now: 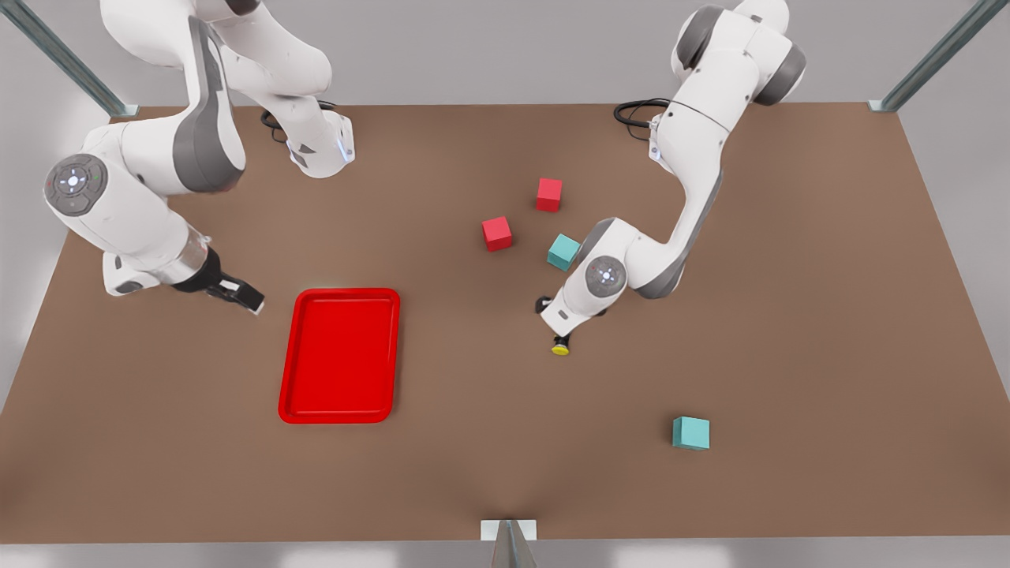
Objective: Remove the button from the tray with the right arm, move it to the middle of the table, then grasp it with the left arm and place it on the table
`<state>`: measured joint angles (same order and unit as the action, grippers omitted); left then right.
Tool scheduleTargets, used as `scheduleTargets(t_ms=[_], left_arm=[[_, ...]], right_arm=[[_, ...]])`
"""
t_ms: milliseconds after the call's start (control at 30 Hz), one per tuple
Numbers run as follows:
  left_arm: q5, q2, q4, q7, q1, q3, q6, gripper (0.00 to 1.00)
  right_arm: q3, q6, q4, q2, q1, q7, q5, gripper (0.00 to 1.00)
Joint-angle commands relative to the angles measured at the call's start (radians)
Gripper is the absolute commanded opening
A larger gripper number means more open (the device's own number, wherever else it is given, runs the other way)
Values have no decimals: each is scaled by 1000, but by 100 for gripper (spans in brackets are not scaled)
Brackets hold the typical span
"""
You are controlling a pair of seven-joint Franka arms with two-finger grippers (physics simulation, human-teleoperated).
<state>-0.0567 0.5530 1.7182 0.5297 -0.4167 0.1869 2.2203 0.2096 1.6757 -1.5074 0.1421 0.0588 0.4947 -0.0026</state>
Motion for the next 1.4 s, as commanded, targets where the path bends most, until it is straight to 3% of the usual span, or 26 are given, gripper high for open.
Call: scheduleTargets(t_ms=[0, 67, 433, 667, 1367], left_arm=[[94, -2, 37, 405, 2, 0, 259, 100], [94, 4, 50, 334, 2, 0, 259, 100], [100, 111, 58, 305, 1, 11, 269, 100], [94, 137, 58, 52, 12, 11, 257, 100], [98, 174, 3, -185, 26, 9, 259, 100]], right_arm=[[4, -159, 21, -1, -37, -400, -39, 100], [5, -159, 41, 1, -49, -398, -120, 100], [4, -159, 76, 17, -48, -400, -111, 100], [4, -162, 75, 17, -40, -404, -114, 100], [4, -174, 75, 17, -51, -406, -114, 100]])
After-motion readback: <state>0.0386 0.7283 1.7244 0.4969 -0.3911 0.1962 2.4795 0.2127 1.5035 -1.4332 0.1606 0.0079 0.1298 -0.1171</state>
